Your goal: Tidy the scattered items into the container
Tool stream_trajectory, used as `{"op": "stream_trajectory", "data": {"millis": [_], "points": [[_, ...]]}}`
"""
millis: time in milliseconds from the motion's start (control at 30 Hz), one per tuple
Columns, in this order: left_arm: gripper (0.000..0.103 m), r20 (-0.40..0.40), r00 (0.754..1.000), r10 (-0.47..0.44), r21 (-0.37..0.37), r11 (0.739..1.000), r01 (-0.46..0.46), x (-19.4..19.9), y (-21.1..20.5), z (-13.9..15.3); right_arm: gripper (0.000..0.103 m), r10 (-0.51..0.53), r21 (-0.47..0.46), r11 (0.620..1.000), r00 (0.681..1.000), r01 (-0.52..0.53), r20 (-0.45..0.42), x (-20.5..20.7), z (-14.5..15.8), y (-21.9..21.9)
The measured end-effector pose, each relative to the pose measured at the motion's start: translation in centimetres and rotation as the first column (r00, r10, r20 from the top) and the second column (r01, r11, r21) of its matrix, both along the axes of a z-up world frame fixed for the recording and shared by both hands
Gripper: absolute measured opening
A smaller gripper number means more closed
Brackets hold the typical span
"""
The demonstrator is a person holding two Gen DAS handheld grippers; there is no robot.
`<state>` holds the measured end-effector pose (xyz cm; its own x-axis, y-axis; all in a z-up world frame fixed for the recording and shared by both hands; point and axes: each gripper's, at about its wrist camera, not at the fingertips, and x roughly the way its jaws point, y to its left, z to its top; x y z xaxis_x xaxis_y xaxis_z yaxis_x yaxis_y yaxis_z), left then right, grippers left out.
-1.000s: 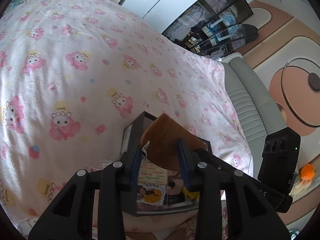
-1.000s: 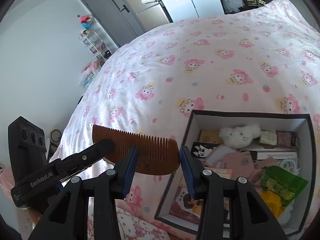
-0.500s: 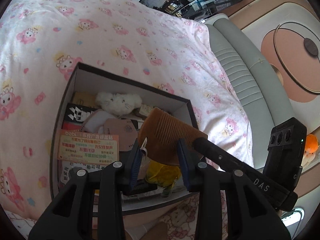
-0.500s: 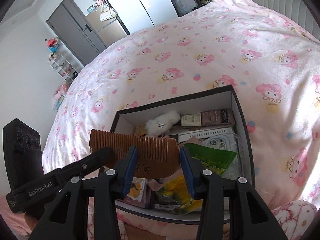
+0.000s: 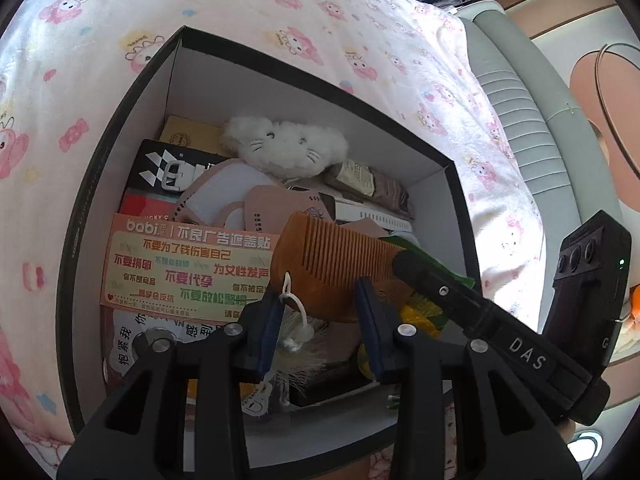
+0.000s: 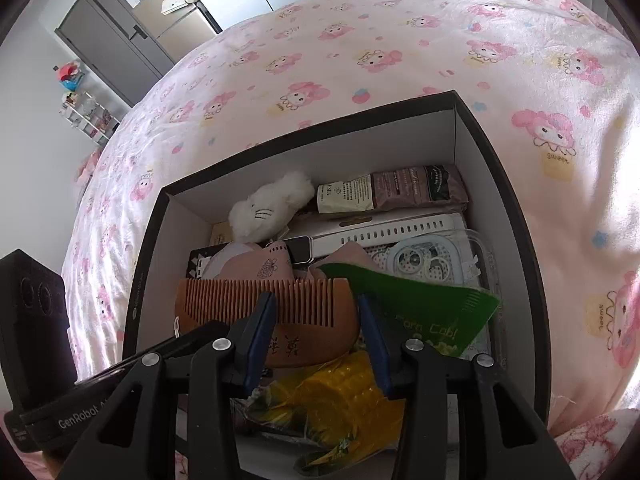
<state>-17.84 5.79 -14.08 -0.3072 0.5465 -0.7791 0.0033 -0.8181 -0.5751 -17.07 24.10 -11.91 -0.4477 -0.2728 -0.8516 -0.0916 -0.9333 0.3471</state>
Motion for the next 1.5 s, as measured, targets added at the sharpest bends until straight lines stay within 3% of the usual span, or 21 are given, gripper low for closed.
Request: {"op": "stream_trajectory", "data": {"millis": [133, 233, 367, 533, 967, 1100, 1200, 1233, 1400, 1433, 1467, 1500], "points": [[0.037, 0.013, 1.000, -0.004, -0.007, 1.000, 0.004, 0.2, -0.1, -0.4, 0.039, -0.009, 0.047, 0.999, 1.000, 0.009, 0.009, -0.1, -0.4, 0.2], [0.037, 0.004, 1.000, 0.011, -0.052, 0.999, -0.011, 0.7, -0.9, 0.3, 0.039, -0.011, 0.062, 0.998, 1.000, 0.011, -0.003, 0.4, -0.1, 0.3], [0.037, -0.023, 0.999, 0.048, -0.034, 0.998, -0.049, 1.4, -2.5, 1.5, 0.039, -0.005, 0.113, 0.994, 1.000, 0.008, -0.029, 0.9, 0.7, 0.3], [0.037, -0.062, 0.997, 0.052, -0.084, 0.995, -0.057, 0.7, -2.2, 2.3, 0.039, 0.013, 0.107, 0.994, 1.000, -0.011, -0.019, 0.8, 0.6, 0.2], [0.037, -0.003, 1.000, 0.018, -0.084, 0.996, -0.018, -0.5, -0.8, -0.1, 0.039, 0.068, 0.124, 0.990, 0.997, -0.072, 0.037, 0.1, -1.0, -1.0], [0.037, -0.003, 1.000, 0.005, -0.140, 0.990, -0.006, -0.6, -1.0, 0.6, 0.039, 0.055, 0.129, 0.990, 0.998, -0.059, 0.039, 0.1, -0.5, -1.0], [0.044, -0.060, 0.998, 0.024, -0.194, 0.980, -0.036, -0.2, -1.5, 2.6, 0.039, 0.030, 0.173, 0.985, 0.999, -0.025, -0.026, 0.9, 1.8, -1.0], [0.052, -0.086, 0.996, 0.037, -0.205, 0.977, -0.054, 0.1, -1.7, 3.5, 0.040, 0.028, 0.179, 0.984, 0.997, -0.016, -0.066, 1.3, 3.1, -1.0], [0.073, -0.243, 0.967, 0.080, -0.280, 0.948, -0.149, 1.6, -2.4, 8.9, 0.059, -0.009, 0.234, 0.970, 0.976, 0.061, -0.218, 3.3, 9.4, -0.8], [0.082, -0.273, 0.959, 0.081, -0.302, 0.939, -0.165, 2.1, -2.4, 10.1, 0.064, -0.009, 0.234, 0.970, 0.970, 0.067, -0.242, 3.5, 10.4, -0.9], [0.091, -0.297, 0.952, 0.080, -0.326, 0.928, -0.180, 2.4, -2.4, 11.1, 0.064, -0.008, 0.226, 0.972, 0.964, 0.070, -0.265, 4.0, 11.5, -0.9], [0.093, -0.323, 0.943, 0.078, -0.340, 0.921, -0.193, 2.8, -2.5, 12.2, 0.064, -0.004, 0.218, 0.974, 0.959, 0.068, -0.283, 4.4, 12.5, -0.9]]}}
